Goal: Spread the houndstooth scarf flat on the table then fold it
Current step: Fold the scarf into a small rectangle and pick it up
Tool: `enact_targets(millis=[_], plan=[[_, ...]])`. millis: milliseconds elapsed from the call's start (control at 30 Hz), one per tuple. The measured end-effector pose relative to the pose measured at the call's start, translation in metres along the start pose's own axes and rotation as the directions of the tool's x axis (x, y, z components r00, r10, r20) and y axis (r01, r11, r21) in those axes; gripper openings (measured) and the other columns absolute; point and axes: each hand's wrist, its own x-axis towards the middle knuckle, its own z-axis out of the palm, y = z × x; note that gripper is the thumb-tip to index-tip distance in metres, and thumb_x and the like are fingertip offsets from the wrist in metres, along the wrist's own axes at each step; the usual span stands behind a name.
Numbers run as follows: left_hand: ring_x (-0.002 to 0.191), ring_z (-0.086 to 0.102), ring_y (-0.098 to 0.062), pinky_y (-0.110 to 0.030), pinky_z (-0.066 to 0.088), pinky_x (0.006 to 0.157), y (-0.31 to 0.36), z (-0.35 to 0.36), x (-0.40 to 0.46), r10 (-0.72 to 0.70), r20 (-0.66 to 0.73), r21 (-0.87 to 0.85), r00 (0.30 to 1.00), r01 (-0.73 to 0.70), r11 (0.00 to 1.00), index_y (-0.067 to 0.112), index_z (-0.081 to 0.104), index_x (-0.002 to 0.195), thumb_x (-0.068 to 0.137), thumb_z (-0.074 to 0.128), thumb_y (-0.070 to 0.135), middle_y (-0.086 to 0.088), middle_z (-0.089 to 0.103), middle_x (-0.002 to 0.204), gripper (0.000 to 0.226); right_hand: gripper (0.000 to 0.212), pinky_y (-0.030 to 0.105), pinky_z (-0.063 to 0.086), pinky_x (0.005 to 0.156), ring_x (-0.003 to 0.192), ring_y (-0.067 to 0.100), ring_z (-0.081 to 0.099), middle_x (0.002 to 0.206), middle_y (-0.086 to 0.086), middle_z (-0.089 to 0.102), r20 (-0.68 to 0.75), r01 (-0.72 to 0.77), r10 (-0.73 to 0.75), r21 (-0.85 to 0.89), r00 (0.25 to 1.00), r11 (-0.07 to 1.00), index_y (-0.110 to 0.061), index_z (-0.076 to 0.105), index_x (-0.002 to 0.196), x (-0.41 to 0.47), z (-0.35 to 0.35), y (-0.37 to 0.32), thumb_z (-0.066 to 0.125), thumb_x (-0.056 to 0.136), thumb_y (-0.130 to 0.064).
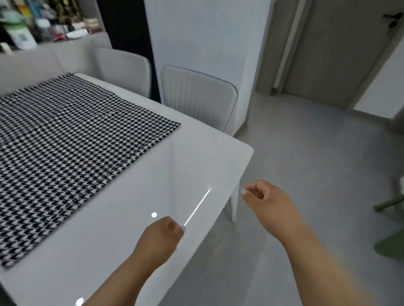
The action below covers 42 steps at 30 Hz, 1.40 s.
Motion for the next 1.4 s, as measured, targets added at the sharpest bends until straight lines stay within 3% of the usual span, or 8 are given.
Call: enact_targets(millis=[367,633,800,967,1067,1133,1267,1400], plan=[[0.085,0.064,-0.025,-0.040,0.056,0.076,-0.035,-0.057,0.036,-0.423,-0.216,-0.660,0.880,0.188,0.727,0.007,0.059,0.098,0.097,0.056,0.026,-0.017,0.067,0.099,0.019,0.023,0.036,0.052,0.085,0.075,0.011,0.067,0.084,0.001,0.071,0.389,0.017,-0.090,0.189,0.917,0.982,-0.012,0.065,0.088,0.105,0.081,-0.049,0.061,0.090,-0.035],[0.098,0.059,-0.031,-0.038,0.051,0.083,-0.086,-0.115,0.106,-0.684,-0.070,-0.996,0.726,-0.014,0.086,0.001,0.045,0.130,0.095,0.060,0.024,-0.020,0.057,0.113,0.044,0.024,0.036,0.054,0.079,0.070,0.020,0.061,0.078,0.007,0.066,0.492,-0.156,0.024,0.229,0.870,0.961,-0.002,0.065,0.094,0.197,0.147,-0.092,0.062,0.091,-0.026],[0.094,0.058,-0.027,-0.033,0.049,0.086,-0.114,-0.141,0.130,-0.779,0.053,-0.981,0.625,-0.113,-0.157,0.003,0.034,0.145,0.097,0.057,0.024,-0.020,0.054,0.120,0.058,0.018,0.027,0.049,0.061,0.066,0.021,0.059,0.075,0.011,0.062,0.534,-0.342,0.168,0.247,0.829,0.907,-0.006,0.060,0.092,0.237,0.195,-0.105,0.060,0.094,-0.023],[0.064,0.043,-0.019,-0.027,0.042,0.066,-0.134,-0.152,0.151,-0.811,0.048,-0.957,0.584,-0.206,-0.205,0.017,0.041,0.144,0.101,0.048,0.028,-0.012,0.050,0.087,0.045,0.023,0.028,0.050,0.063,0.072,0.021,0.059,0.086,0.013,0.062,0.554,-0.478,0.277,0.258,0.785,0.840,-0.002,0.058,0.106,0.271,0.236,-0.112,0.057,0.095,-0.023],[0.112,0.058,-0.025,-0.028,0.046,0.093,-0.142,-0.161,0.164,-0.852,0.068,-0.941,0.520,-0.250,-0.228,0.019,0.042,0.143,0.101,0.048,0.033,-0.014,0.051,0.137,0.045,0.030,0.029,0.050,0.064,0.081,0.025,0.060,0.102,0.018,0.061,0.560,-0.565,0.354,0.261,0.749,0.783,-0.001,0.055,0.115,0.296,0.254,-0.115,0.055,0.096,-0.024],[0.124,0.054,-0.023,-0.030,0.045,0.097,-0.145,-0.168,0.169,-0.882,0.083,-0.926,0.463,-0.293,-0.240,0.018,0.050,0.136,0.100,0.049,0.033,-0.010,0.052,0.139,0.039,0.034,0.030,0.051,0.064,0.080,0.026,0.059,0.107,0.020,0.059,0.541,-0.594,0.395,0.261,0.743,0.761,-0.001,0.052,0.122,0.314,0.264,-0.120,0.053,0.097,-0.023],[0.061,0.047,-0.009,-0.025,0.050,0.066,-0.153,-0.185,0.178,-0.939,0.103,-0.901,0.328,-0.370,-0.228,0.017,0.059,0.088,0.097,0.057,0.030,0.004,0.051,0.075,0.016,0.039,0.033,0.054,0.081,0.084,0.025,0.057,0.122,0.025,0.056,0.509,-0.632,0.435,0.317,0.743,0.707,-0.005,0.047,0.133,0.354,0.282,-0.137,0.052,0.097,-0.020],[0.066,0.058,-0.014,-0.028,0.057,0.062,-0.163,-0.202,0.177,-0.941,0.111,-0.859,0.319,-0.447,-0.252,0.014,0.058,0.095,0.094,0.057,0.019,0.000,0.063,0.090,0.005,0.037,0.034,0.051,0.079,0.086,0.025,0.056,0.108,0.018,0.057,0.542,-0.667,0.436,0.360,0.718,0.652,-0.006,0.049,0.129,0.385,0.296,-0.152,0.055,0.095,-0.020]])
